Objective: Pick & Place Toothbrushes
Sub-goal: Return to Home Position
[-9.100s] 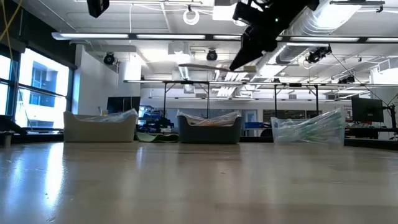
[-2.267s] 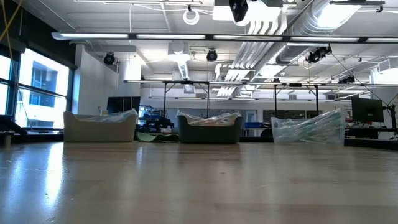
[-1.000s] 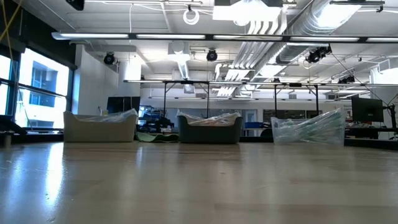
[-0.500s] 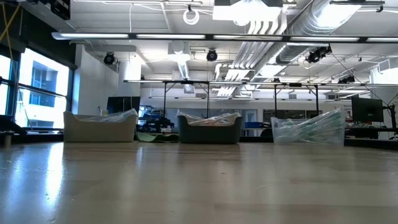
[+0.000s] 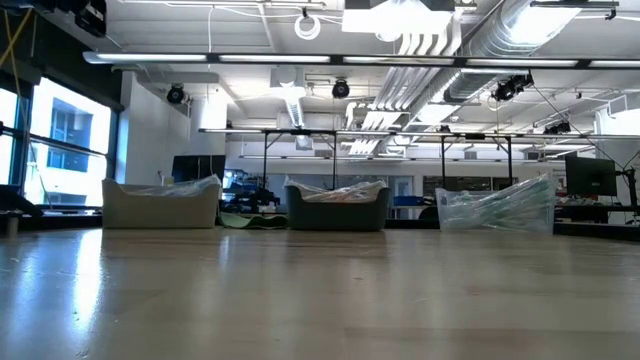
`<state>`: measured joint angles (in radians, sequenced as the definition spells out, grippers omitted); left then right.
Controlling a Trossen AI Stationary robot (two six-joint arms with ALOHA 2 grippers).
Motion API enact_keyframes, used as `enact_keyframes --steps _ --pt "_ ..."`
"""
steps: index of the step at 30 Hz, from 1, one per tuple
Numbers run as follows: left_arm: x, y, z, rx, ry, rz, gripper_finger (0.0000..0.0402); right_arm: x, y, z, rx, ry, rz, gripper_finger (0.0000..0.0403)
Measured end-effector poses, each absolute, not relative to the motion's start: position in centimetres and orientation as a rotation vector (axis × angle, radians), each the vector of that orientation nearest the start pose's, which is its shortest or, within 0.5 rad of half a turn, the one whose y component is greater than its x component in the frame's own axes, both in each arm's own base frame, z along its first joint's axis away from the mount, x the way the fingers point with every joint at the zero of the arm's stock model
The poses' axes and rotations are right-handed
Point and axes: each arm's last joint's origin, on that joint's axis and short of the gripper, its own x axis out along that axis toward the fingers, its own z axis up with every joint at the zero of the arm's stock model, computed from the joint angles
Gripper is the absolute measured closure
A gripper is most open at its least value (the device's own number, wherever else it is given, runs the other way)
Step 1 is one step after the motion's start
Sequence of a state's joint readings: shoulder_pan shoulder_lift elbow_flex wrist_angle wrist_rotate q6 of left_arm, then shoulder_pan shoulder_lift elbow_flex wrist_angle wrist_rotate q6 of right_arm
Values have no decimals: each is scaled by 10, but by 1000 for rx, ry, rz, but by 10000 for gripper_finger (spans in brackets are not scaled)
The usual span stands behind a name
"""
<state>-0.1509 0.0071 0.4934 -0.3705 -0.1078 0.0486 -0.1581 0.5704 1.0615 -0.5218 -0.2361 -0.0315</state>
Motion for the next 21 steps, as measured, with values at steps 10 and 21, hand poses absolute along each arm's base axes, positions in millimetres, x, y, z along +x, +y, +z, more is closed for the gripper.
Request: enact_keyframes --steps 10,21 --pt "56 -5 263 35 -104 -19 401 54 -3 407 -22 36 47 401" --pt "81 -10 220 50 -105 -69 402 48 -3 404 -22 49 19 401"
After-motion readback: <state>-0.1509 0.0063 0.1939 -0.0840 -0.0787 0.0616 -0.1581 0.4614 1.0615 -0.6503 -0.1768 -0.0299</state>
